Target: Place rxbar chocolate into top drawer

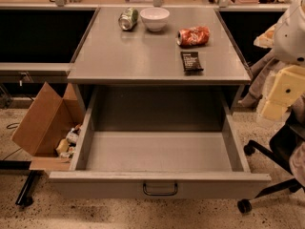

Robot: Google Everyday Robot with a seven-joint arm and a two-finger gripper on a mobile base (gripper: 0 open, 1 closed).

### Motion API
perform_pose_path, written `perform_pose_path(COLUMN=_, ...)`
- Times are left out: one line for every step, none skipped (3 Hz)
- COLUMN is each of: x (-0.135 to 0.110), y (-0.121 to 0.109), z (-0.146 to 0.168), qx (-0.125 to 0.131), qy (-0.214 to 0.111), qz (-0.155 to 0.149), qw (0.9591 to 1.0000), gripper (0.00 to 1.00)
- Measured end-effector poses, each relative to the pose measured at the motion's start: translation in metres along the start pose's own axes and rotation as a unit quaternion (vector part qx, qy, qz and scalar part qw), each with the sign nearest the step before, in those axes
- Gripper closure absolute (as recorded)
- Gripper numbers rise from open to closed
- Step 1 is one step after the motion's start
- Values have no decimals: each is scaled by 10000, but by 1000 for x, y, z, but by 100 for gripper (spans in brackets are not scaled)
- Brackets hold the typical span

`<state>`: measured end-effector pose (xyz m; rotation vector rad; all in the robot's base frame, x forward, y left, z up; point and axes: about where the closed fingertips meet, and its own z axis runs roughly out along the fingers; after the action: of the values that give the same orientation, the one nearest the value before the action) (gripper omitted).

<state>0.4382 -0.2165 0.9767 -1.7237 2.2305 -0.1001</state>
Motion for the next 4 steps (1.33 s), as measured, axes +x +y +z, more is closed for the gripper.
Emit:
perform_pose_path(x=-1, y=-3, z=2, qx=15, qy=-9, qz=66, qw=10000, gripper=0)
perform_pose_path(x=-4, y=-19, z=13, qx=64, qy=-46, qz=367, qw=9993, gripper=0)
perform_pose_path(x=-16, y=-52, z=43, qx=225, qy=-111, qz=938, qw=9953, gripper=0)
perform_pose_path(x=-30, y=-79, z=74, qx=456, qy=-209, qz=1556, qw=9865, gripper=0)
